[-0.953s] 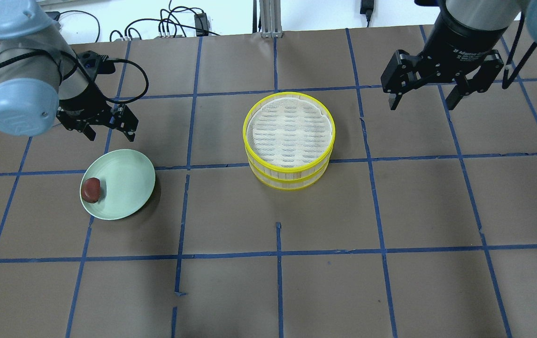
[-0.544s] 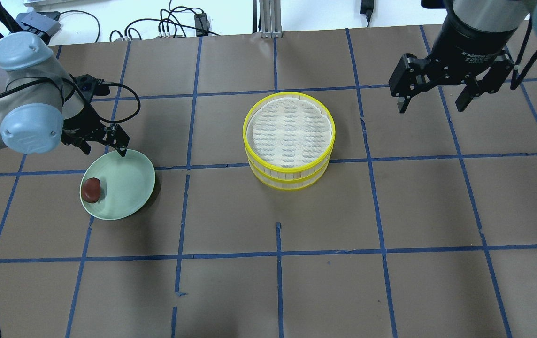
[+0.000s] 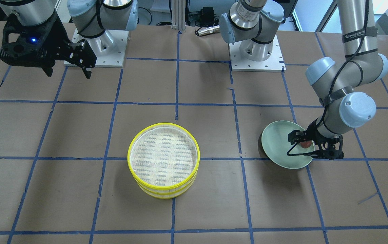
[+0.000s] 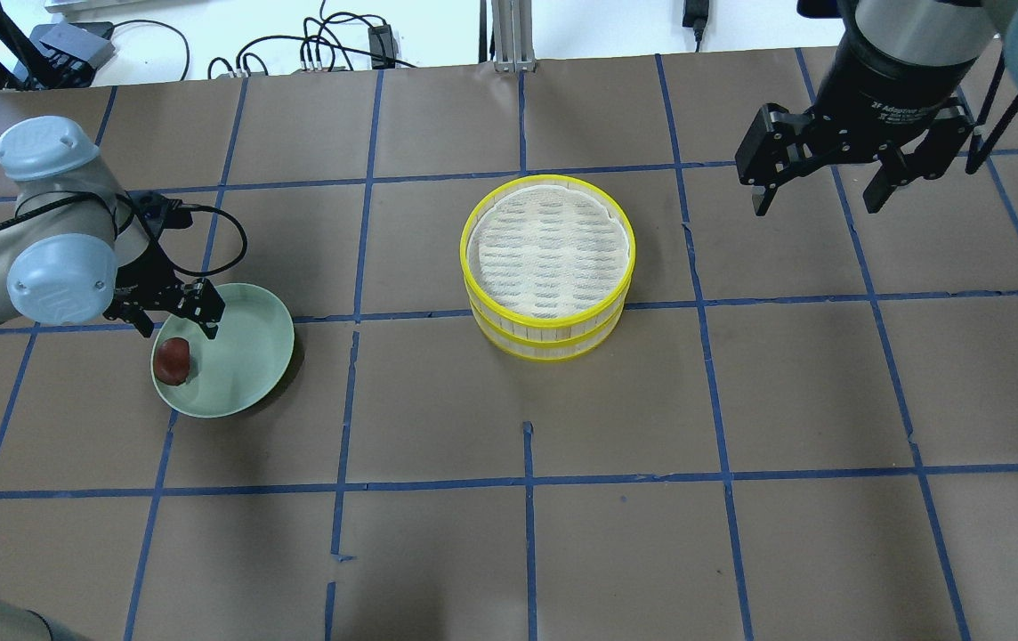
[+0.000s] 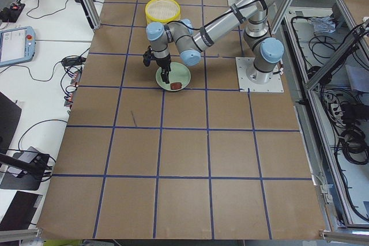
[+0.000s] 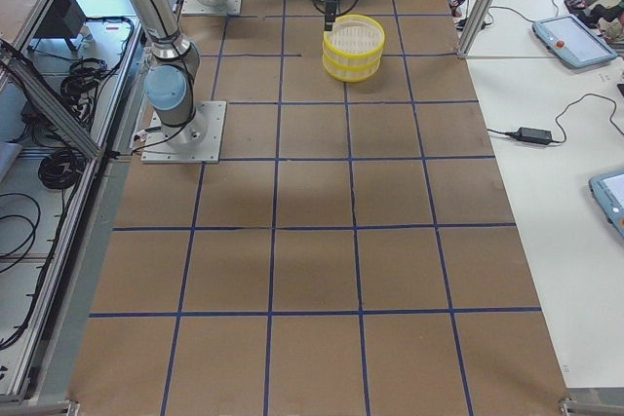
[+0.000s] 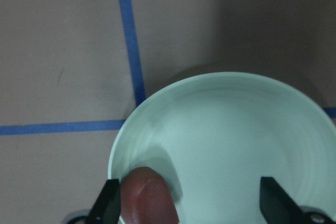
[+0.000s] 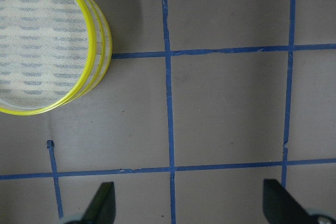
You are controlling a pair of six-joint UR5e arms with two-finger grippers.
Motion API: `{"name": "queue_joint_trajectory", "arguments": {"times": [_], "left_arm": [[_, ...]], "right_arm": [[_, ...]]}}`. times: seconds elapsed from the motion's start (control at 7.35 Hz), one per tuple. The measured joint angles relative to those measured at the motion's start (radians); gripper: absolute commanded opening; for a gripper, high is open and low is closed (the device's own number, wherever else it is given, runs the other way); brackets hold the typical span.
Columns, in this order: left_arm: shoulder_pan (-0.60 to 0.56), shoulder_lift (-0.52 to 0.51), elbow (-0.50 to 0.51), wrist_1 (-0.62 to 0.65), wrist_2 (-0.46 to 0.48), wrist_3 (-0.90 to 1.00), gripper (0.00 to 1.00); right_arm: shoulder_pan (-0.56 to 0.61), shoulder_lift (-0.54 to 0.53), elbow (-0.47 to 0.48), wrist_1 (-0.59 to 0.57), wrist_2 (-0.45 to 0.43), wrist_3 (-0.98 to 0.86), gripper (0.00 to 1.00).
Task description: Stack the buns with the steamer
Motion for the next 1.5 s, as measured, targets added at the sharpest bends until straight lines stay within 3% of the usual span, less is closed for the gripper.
{"name": "queue_joint_trajectory", "arguments": {"times": [0.27,0.41,0.54,0.68,0.95,1.5], "left_arm": [[0.009,-0.007,-0.02,0.008,0.006,0.003,0.85],[0.011,-0.011,-0.023,0.009,0.009,0.005,0.72],[0.012,-0.014,-0.025,0.009,0.015,0.007,0.44],[0.012,-0.017,-0.026,0.009,0.028,0.006,0.26],[0.013,-0.02,-0.024,0.009,0.052,-0.002,0.05],[-0.01,0.012,0.011,0.004,0.052,-0.03,0.0]], "right_arm": [[0.005,0.0,0.007,-0.003,0.001,0.005,0.99],[0.009,0.001,0.008,-0.007,0.001,0.006,0.99],[0.011,0.002,0.008,-0.009,0.001,0.007,0.99],[0.011,0.002,0.009,-0.009,0.001,0.008,0.99],[0.012,0.002,0.009,-0.009,0.001,0.009,0.99],[0.012,0.002,0.008,-0.014,0.001,0.009,0.99]]}}
